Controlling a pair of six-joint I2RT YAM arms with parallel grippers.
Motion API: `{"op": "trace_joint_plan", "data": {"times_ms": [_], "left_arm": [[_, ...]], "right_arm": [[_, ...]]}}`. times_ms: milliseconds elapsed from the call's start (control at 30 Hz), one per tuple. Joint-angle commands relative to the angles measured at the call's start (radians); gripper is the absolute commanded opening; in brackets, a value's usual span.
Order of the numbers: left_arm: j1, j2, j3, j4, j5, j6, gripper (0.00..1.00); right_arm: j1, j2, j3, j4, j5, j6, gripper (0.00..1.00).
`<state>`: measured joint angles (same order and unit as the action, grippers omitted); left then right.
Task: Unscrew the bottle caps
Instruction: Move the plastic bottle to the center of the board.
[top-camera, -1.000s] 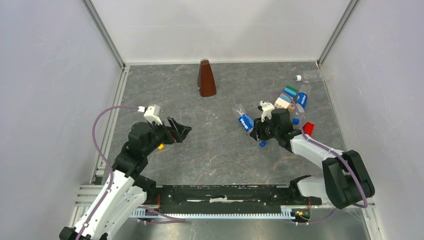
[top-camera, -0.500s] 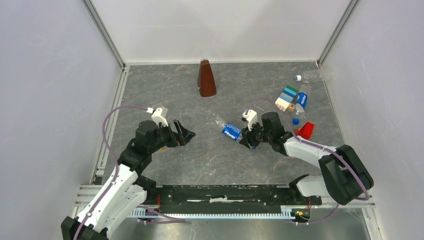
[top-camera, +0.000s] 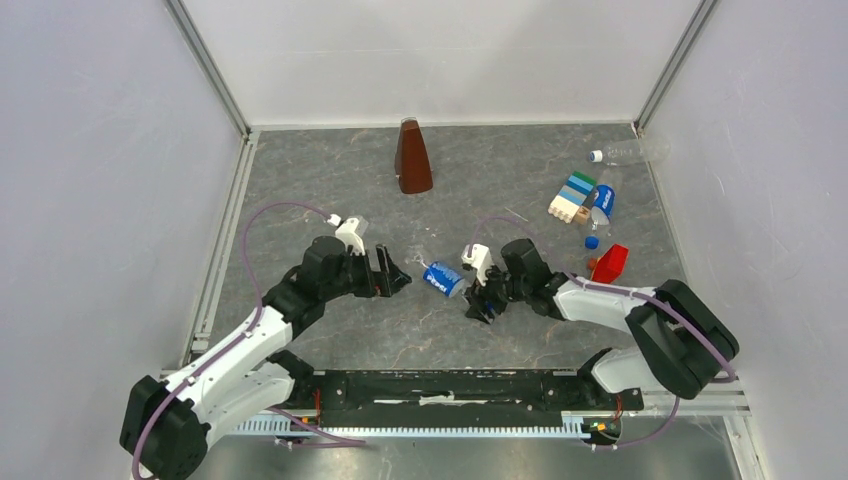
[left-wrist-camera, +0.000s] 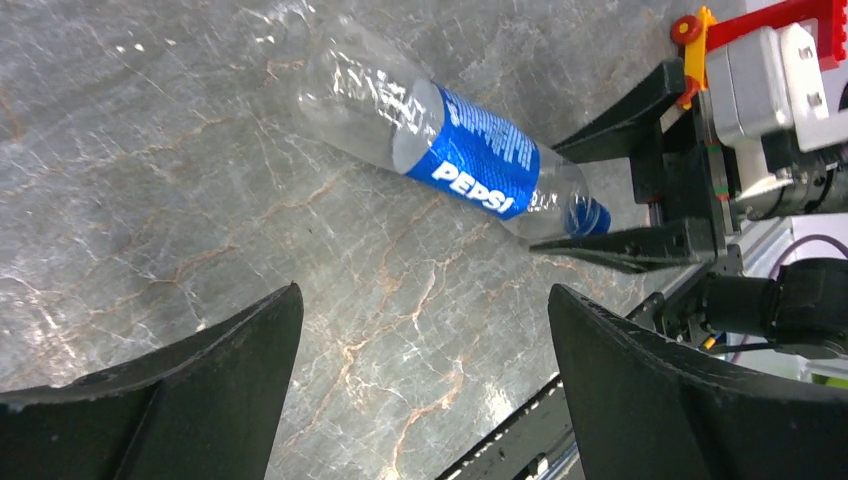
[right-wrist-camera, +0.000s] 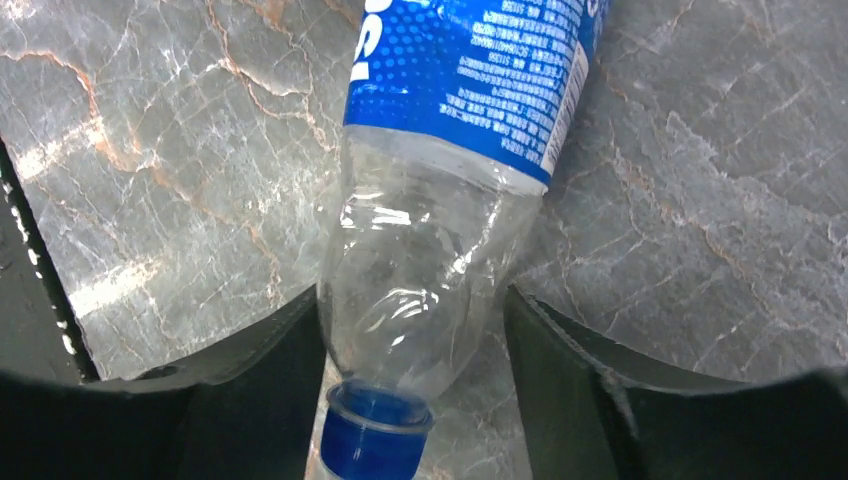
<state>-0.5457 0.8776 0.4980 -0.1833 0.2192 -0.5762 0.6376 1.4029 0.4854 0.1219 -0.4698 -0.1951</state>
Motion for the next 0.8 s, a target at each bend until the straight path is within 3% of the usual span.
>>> {"op": "trace_joint_plan", "data": {"times_ms": [0,167,367,500,767], "left_arm": [[-0.005,0.000,-0.004,0.062,-0.026,0.049,0.96],[-0.008,-0.017,-0.016,0.040,-0.034,0.056,0.96],[-0.010,-0.064,-0.021,-0.003,-0.026,0.018,0.95],[-0.012,-0.113,-0.030,-0.007,-0.025,-0.007,0.95],[-0.011,-0.114,0.010,-0.035,-0.064,-0.039,0.95]], "right_arm": [[0.009,-0.045,-0.054,-0.012,0.048,0.058,0.72],[0.010,-0.038,-0.046,0.005,0.114,0.087,0.76],[0.010,0.016,-0.039,0.036,0.032,0.112,0.65],[0.010,0.002,-0.052,0.042,0.054,0.134,0.63],[0.007,0.031,0.066,-0.119,0.129,0.027,0.66]]}}
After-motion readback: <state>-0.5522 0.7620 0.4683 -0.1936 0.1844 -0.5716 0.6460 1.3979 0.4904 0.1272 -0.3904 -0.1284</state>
